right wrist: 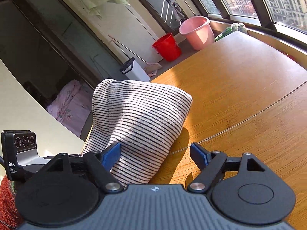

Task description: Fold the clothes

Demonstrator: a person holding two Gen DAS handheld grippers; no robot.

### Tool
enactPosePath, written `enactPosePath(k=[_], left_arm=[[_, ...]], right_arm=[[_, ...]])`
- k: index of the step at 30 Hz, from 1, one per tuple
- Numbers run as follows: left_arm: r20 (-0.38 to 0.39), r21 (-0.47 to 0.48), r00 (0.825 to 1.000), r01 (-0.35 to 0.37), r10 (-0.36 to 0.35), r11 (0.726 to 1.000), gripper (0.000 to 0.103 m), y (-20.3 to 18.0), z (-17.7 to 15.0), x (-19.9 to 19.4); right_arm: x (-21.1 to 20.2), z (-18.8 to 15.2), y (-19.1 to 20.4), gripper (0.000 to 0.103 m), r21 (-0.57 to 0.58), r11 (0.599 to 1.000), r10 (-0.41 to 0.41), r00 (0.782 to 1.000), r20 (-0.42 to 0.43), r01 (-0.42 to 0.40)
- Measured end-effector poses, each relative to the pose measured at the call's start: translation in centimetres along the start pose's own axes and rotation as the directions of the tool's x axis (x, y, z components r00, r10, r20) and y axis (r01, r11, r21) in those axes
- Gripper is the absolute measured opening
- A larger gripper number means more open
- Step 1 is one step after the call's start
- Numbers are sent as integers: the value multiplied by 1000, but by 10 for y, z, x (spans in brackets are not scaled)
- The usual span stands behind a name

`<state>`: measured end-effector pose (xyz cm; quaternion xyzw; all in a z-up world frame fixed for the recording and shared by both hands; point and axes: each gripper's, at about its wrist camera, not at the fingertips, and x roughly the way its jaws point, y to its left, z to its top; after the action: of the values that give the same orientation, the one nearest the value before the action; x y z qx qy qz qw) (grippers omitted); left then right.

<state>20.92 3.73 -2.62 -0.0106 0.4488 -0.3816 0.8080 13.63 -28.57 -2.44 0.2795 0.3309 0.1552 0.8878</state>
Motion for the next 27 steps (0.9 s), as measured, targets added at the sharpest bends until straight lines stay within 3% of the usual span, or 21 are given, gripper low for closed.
enactPosePath(k=[3, 12, 17, 20, 22, 24, 27], left_arm=[[-18, 57, 999, 33, -32, 998, 97, -25, -14, 6], [20, 42, 978, 206, -207, 978, 97, -72, -39, 32], [67, 64, 984, 161, -165, 985, 97, -78, -47, 17], [141, 32, 985, 92, -96, 995, 99, -72, -50, -8], [197, -13, 980, -18, 20, 1000, 100, -70, -51, -26], [236, -67, 957, -155, 167, 986, 101, -64, -48, -40], [264, -116, 903, -320, 340, 940, 101, -60, -43, -50]], right_arm=[[-4, 7, -6, 79, 0, 1000, -24, 999, 38, 24], [-10, 13, -22, 79, -60, 994, -84, 994, 72, 88], [-22, 10, -17, 81, -145, 979, -131, 988, 79, 141], [-25, 8, -4, 81, -219, 965, -127, 986, 108, 148], [-27, 5, 7, 81, -279, 949, -113, 985, 131, 146], [-30, -1, 22, 81, -363, 922, -84, 985, 150, 133], [-26, -16, 53, 81, -522, 844, -49, 987, 150, 121]])
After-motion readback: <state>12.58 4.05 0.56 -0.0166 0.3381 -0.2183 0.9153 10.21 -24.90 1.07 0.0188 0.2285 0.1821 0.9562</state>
